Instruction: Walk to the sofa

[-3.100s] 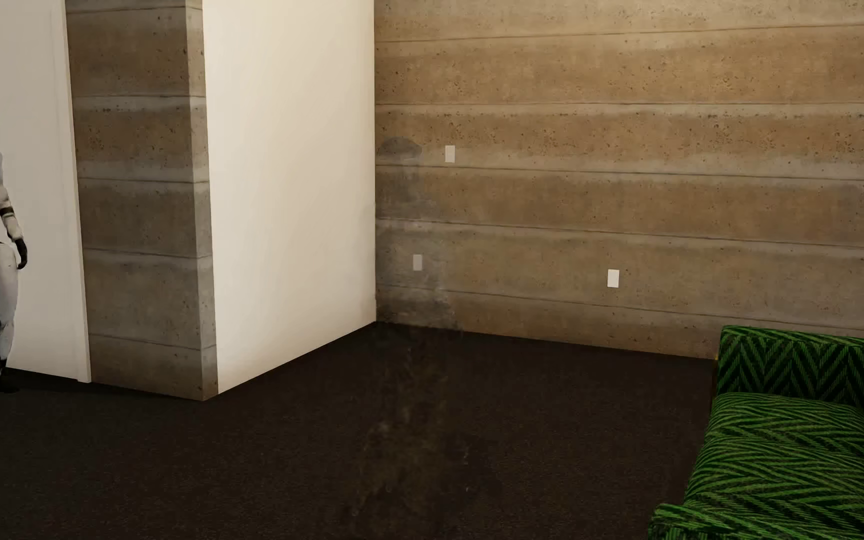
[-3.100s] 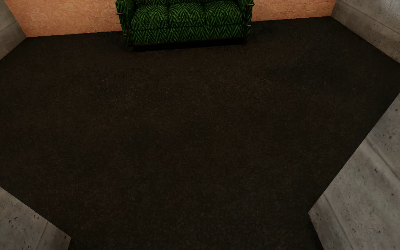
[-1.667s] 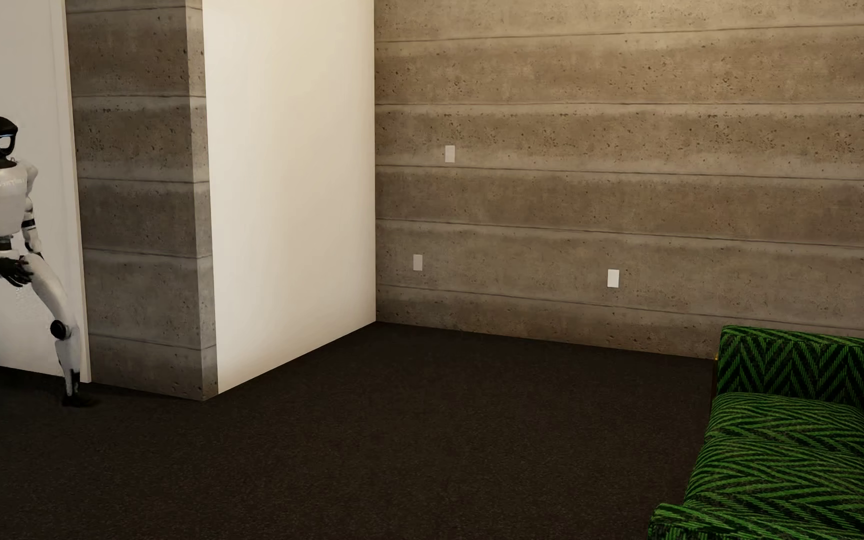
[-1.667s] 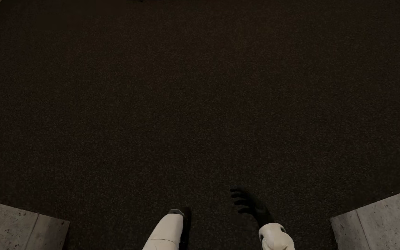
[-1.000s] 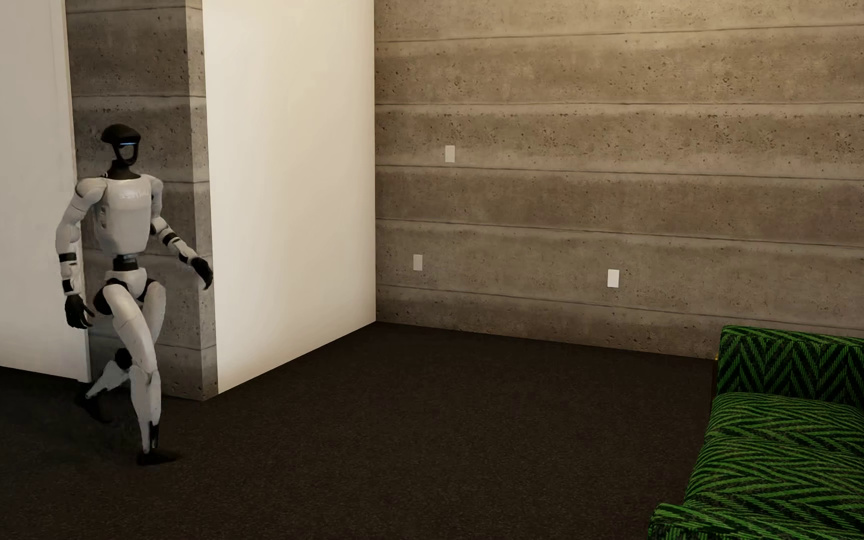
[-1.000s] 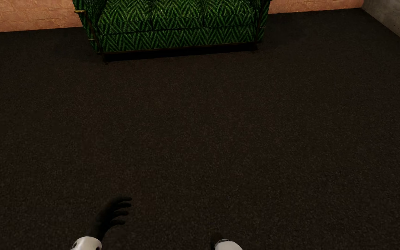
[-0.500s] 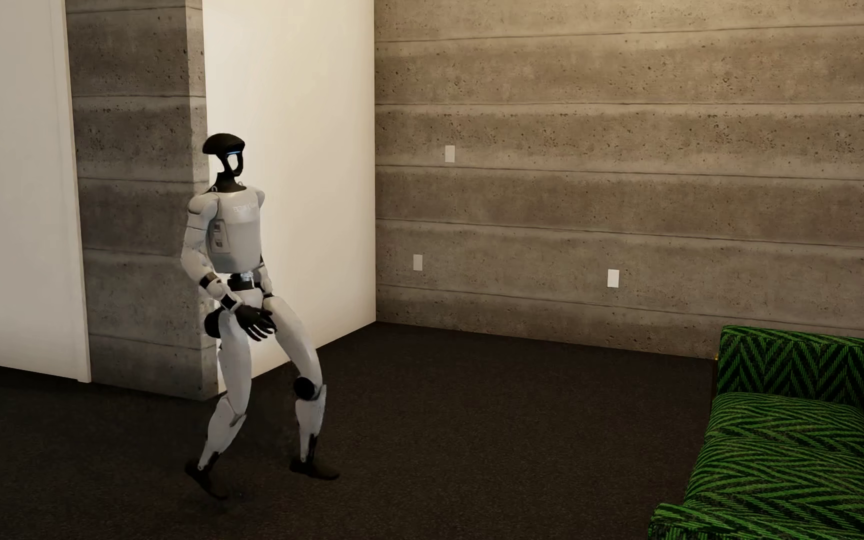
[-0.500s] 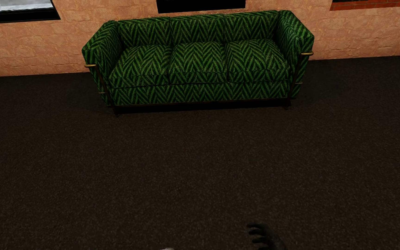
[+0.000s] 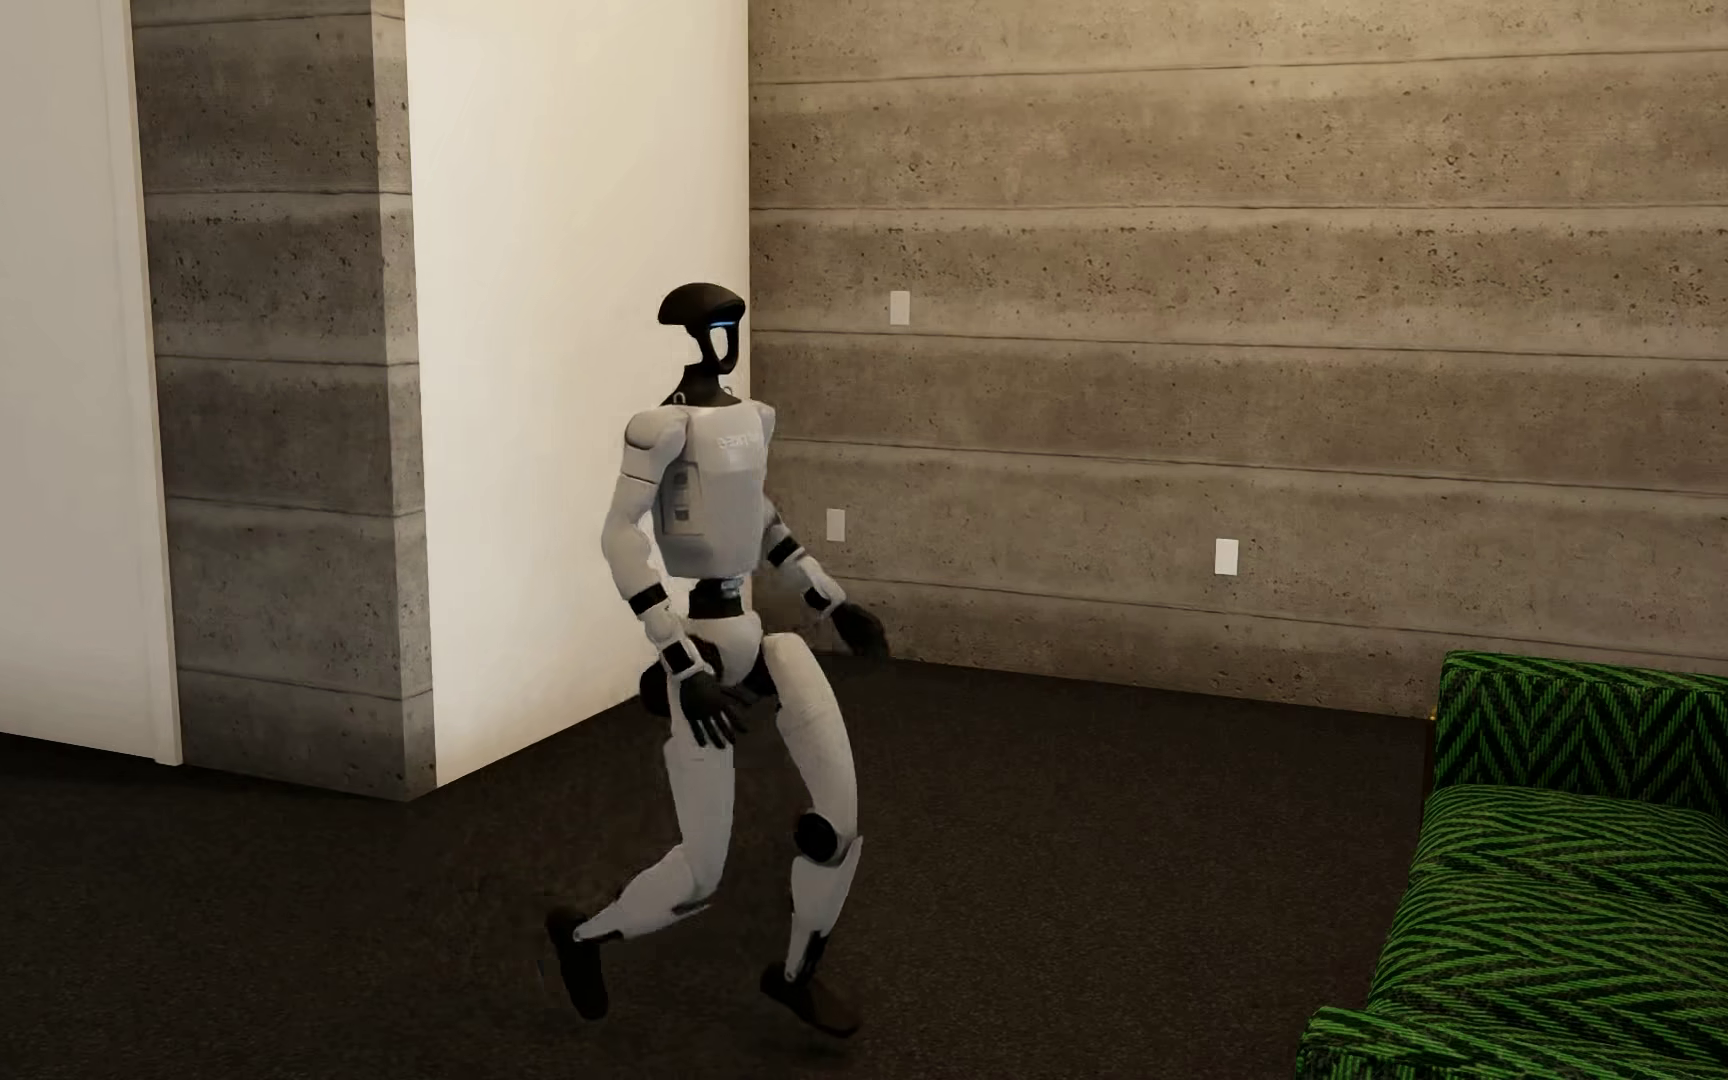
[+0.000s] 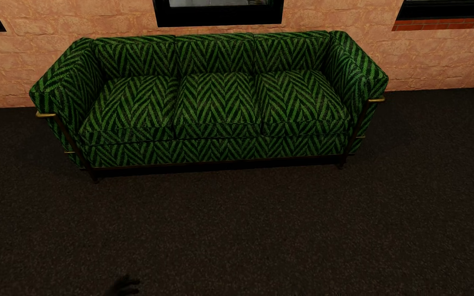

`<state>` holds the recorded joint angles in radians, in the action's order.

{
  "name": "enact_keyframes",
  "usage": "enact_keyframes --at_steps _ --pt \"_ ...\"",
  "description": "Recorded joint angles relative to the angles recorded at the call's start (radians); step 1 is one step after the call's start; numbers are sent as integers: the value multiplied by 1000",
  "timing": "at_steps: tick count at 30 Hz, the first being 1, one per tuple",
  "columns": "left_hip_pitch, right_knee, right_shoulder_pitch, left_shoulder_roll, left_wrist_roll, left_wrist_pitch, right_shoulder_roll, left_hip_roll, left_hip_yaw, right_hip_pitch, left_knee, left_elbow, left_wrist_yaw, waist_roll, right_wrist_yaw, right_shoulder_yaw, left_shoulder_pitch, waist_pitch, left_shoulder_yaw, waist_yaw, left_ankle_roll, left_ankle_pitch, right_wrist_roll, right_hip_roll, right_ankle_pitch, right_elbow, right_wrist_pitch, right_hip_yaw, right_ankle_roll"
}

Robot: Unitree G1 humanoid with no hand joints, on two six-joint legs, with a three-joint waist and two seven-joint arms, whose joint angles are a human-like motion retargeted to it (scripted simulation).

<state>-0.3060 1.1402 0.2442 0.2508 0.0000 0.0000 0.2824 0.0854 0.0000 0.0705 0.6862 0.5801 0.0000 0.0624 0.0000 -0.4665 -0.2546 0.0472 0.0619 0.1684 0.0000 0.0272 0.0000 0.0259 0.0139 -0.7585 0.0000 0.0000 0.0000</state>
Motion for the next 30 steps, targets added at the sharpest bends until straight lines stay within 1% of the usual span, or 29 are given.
enact_keyframes --at_steps 1,2,3,4,5,6,7,8,9,10,12,13,16,17,18,19,20,24,26,30 --pt "40 -60 15 4 0 0 7 -4 0 64 -33 -65 0 7 0 29 9 10 14 -21 0 0 0 -10 -7 3 0 0 0" --pt "68 -162 29 6 0 0 9 -2 0 115 -56 -118 0 10 0 57 19 9 13 -34 0 -2 0 -31 -26 -4 0 0 0" --pt "97 -292 41 9 0 0 13 -7 0 134 -81 -152 0 10 0 68 26 9 11 -64 0 -6 0 -47 -22 -1 0 0 0" --pt "114 -417 52 13 0 0 12 -3 0 149 -100 -191 0 12 0 84 21 0 13 -86 0 -10 0 -77 22 1 0 0 0" --pt "131 -530 65 13 0 0 13 -7 0 145 -117 -211 0 11 0 96 17 -6 17 -114 0 -13 0 -93 91 10 0 0 0" --pt "152 -615 80 13 0 0 12 -16 0 131 -135 -216 0 9 0 110 12 -11 27 -142 0 -14 0 -94 141 20 0 0 0" --pt "170 -667 90 9 0 0 0 -21 0 113 -146 -208 0 9 0 148 12 -12 44 -159 0 -8 0 -96 125 12 0 0 0" --pt "189 -688 94 10 0 0 2 -25 0 91 -152 -191 0 5 0 130 16 -15 66 -161 0 6 0 -93 79 12 0 0 0" --pt "217 -696 95 14 0 0 3 -42 0 65 -166 -167 0 -10 0 106 18 -18 97 -145 0 29 0 -84 78 2 0 0 0" --pt "249 -700 90 17 0 0 4 -52 0 48 -186 -137 0 -15 0 83 16 -20 126 -122 0 54 0 -79 97 -6 0 0 0" --pt "308 -697 68 8 0 0 15 -46 0 7 -216 -59 0 -5 0 25 -9 -28 167 -101 0 74 0 -77 145 -13 0 0 0" --pt "342 -708 51 3 0 0 9 -52 0 -20 -235 -7 0 -4 0 29 -31 -24 188 -103 0 78 0 -83 168 -21 0 0 0" --pt "389 -695 20 2 0 0 5 -40 0 -105 -250 146 0 12 0 40 -74 -20 263 -160 0 108 0 -93 292 37 0 0 0" --pt "407 -689 15 7 0 0 4 -38 0 -125 -224 190 0 15 0 42 -80 -19 292 -163 0 115 0 -94 307 61 0 0 0" --pt "423 -670 12 8 0 0 1 -35 0 -138 -411 223 0 15 0 44 -88 -20 296 -162 0 111 0 -95 300 86 0 0 0" --pt "439 -780 11 8 0 0 -1 -33 0 -151 -419 249 0 16 0 41 -95 -23 293 -158 0 116 0 -99 267 105 0 0 0" --pt "450 -792 12 6 0 0 -2 -30 0 -157 -427 266 0 18 0 38 -101 -29 284 -156 0 127 0 -102 252 119 0 0 0" --pt "471 -818 16 2 0 0 2 -28 0 -172 -441 261 0 16 0 16 -86 -34 259 -144 0 155 0 -102 244 121 0 0 0" --pt "488 -819 21 4 0 0 4 -36 0 -180 -450 228 0 10 0 14 -69 -28 270 -136 0 165 0 -95 244 100 0 0 0" --pt "478 -839 22 -2 0 0 4 -34 0 -176 -450 172 0 13 0 20 -35 -31 283 -149 0 178 0 -93 228 31 0 0 0"
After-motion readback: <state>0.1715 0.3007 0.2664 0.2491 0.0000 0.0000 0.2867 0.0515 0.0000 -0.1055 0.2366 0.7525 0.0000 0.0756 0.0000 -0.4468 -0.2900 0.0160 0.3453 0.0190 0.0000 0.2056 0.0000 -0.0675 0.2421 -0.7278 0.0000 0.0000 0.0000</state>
